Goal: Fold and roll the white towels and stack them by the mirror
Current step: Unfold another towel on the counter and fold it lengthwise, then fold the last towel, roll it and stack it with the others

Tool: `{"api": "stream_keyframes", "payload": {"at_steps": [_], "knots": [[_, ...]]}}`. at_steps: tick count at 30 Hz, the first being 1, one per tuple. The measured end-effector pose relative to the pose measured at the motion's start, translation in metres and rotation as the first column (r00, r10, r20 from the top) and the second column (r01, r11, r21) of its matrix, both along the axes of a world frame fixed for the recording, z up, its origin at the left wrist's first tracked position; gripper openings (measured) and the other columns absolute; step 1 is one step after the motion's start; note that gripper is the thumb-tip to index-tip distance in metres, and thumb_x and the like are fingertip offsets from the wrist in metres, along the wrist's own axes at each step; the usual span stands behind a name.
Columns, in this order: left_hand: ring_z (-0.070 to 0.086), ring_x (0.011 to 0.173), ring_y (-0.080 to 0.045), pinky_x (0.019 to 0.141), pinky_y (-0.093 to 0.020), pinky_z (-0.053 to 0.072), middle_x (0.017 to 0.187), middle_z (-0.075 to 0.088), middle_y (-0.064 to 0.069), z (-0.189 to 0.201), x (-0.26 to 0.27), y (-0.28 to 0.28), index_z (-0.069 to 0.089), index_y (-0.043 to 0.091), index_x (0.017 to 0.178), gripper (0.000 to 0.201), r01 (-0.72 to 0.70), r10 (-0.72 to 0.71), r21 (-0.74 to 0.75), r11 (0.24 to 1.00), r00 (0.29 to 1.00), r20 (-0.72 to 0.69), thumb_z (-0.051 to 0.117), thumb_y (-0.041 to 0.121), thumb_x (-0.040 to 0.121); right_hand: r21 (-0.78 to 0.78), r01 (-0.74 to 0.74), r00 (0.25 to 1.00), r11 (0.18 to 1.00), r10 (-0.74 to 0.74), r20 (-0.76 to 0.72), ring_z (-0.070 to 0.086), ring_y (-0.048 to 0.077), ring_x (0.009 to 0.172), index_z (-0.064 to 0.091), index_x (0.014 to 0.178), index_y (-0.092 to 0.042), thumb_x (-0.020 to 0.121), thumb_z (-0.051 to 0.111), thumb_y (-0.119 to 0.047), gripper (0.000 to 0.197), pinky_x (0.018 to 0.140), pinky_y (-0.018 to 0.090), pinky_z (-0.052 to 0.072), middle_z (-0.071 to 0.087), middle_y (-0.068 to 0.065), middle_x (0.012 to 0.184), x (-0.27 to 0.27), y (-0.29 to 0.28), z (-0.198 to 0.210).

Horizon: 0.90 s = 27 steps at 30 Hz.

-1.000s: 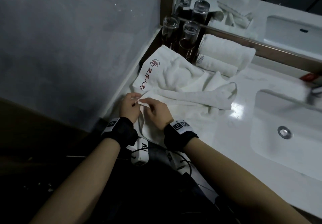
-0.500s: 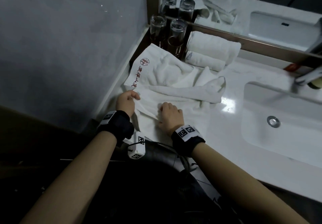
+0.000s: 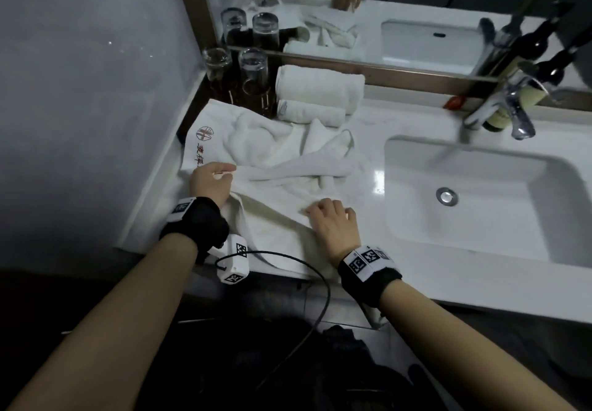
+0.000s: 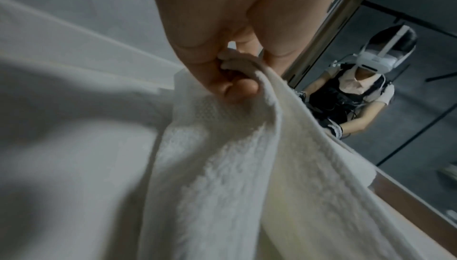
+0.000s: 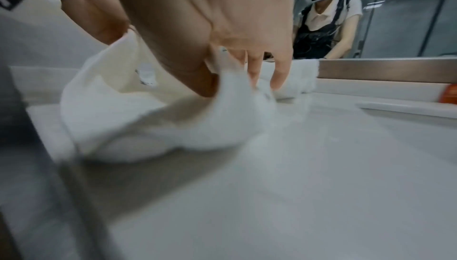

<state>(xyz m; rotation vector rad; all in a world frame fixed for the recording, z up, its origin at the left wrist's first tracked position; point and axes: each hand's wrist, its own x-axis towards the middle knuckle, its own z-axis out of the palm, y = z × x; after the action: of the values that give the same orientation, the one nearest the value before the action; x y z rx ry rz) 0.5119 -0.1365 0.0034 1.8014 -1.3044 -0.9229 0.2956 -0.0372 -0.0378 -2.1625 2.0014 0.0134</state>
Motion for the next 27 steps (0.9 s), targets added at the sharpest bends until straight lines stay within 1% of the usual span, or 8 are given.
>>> {"api": "stream_keyframes", "payload": {"at_steps": [3, 7, 8, 11, 14, 18, 22, 27], "knots": [[0.055, 0.068, -0.007, 0.054, -0.001, 0.041, 0.105, 0.06, -0.005, 0.015, -0.017, -0.008, 0.066, 0.008, 0.097, 0.021, -0.067, 0.063, -0.1, 0.993, 0.997, -0.04, 0.048, -0.001, 0.089, 0.03, 0.205, 0.976, 0.978, -0.207, 0.066, 0.042, 0.03, 0.116, 0.043, 0.126, -0.014, 0.095, 0.041, -0.016, 0.031, 0.089, 0.043, 0.04, 0.043, 0.01, 0.127, -0.046, 0.008, 0.006], [0.048, 0.088, -0.012, 0.059, 0.004, 0.033, 0.1, 0.052, 0.001, 0.029, -0.041, -0.014, 0.053, 0.016, 0.091, 0.017, -0.089, 0.085, -0.192, 0.977, 0.996, -0.028, 0.046, 0.001, 0.09, 0.285, 0.476, 0.79, 0.832, -0.547, 0.278, 0.059, 0.034, 0.088, 0.044, 0.108, -0.006, 0.09, 0.046, -0.02, 0.024, 0.065, 0.033, 0.042, 0.057, 0.015, 0.104, -0.105, 0.01, 0.018], [0.048, 0.091, -0.013, 0.061, 0.005, 0.033, 0.101, 0.052, 0.001, 0.031, -0.047, -0.015, 0.052, 0.015, 0.092, 0.017, -0.065, 0.059, -0.192, 0.979, 0.998, -0.039, 0.045, 0.0, 0.091, 0.389, 0.513, 0.655, 0.765, -0.642, 0.399, 0.062, 0.033, 0.075, 0.044, 0.104, -0.005, 0.091, 0.041, -0.022, 0.021, 0.059, 0.03, 0.043, 0.063, 0.016, 0.093, -0.115, 0.009, 0.02], [0.048, 0.1, -0.014, 0.065, -0.002, 0.034, 0.107, 0.053, -0.001, 0.038, -0.072, -0.014, 0.053, 0.015, 0.093, 0.019, 0.057, -0.057, -0.164, 0.985, 0.998, 0.002, 0.042, 0.0, 0.093, 0.592, 0.491, 0.087, 0.639, -0.712, 0.696, 0.061, 0.029, 0.045, 0.041, 0.113, 0.0, 0.096, 0.024, -0.019, 0.03, 0.045, 0.028, 0.049, 0.063, 0.023, 0.076, -0.134, 0.001, 0.029], [0.05, 0.11, -0.021, 0.079, -0.016, 0.035, 0.121, 0.057, -0.01, 0.045, -0.098, -0.015, 0.06, 0.01, 0.097, 0.024, 0.131, -0.134, -0.127, 0.983, 0.991, -0.016, 0.037, 0.001, 0.096, 0.532, 0.558, -0.217, 0.637, -0.507, 0.834, 0.066, 0.026, 0.045, 0.047, 0.117, -0.006, 0.094, 0.022, -0.008, 0.034, 0.045, 0.028, 0.055, 0.064, 0.023, 0.078, -0.148, -0.009, 0.047], [0.052, 0.108, -0.03, 0.091, -0.034, 0.042, 0.123, 0.057, -0.019, 0.063, -0.12, -0.026, 0.061, -0.002, 0.108, 0.033, 0.09, -0.097, -0.12, 0.989, 0.994, -0.052, 0.031, 0.007, 0.099, 0.407, 0.679, -0.268, 0.61, -0.31, 0.912, 0.063, 0.02, 0.056, 0.055, 0.106, -0.009, 0.087, 0.026, 0.007, 0.037, 0.053, 0.026, 0.054, 0.059, 0.017, 0.08, -0.173, -0.024, 0.072], [0.051, 0.116, -0.033, 0.093, -0.032, 0.041, 0.123, 0.058, -0.02, 0.078, -0.131, -0.042, 0.062, -0.002, 0.111, 0.034, 0.046, -0.054, -0.133, 0.99, 0.997, -0.062, 0.032, 0.009, 0.099, 0.385, 0.68, -0.312, 0.624, -0.229, 0.922, 0.055, 0.017, 0.074, 0.052, 0.096, -0.012, 0.086, 0.042, 0.005, 0.022, 0.06, 0.026, 0.053, 0.052, 0.008, 0.088, -0.189, -0.038, 0.087], [0.051, 0.116, -0.033, 0.095, -0.031, 0.04, 0.124, 0.058, -0.02, 0.096, -0.133, -0.063, 0.06, -0.003, 0.111, 0.034, -0.012, -0.002, -0.184, 0.983, 0.997, -0.08, 0.03, 0.008, 0.099, 0.241, 0.773, -0.117, 0.587, -0.241, 0.963, 0.053, 0.025, 0.076, 0.055, 0.093, -0.01, 0.083, 0.04, 0.007, 0.025, 0.064, 0.036, 0.052, 0.053, 0.009, 0.082, -0.198, -0.063, 0.101]]}}
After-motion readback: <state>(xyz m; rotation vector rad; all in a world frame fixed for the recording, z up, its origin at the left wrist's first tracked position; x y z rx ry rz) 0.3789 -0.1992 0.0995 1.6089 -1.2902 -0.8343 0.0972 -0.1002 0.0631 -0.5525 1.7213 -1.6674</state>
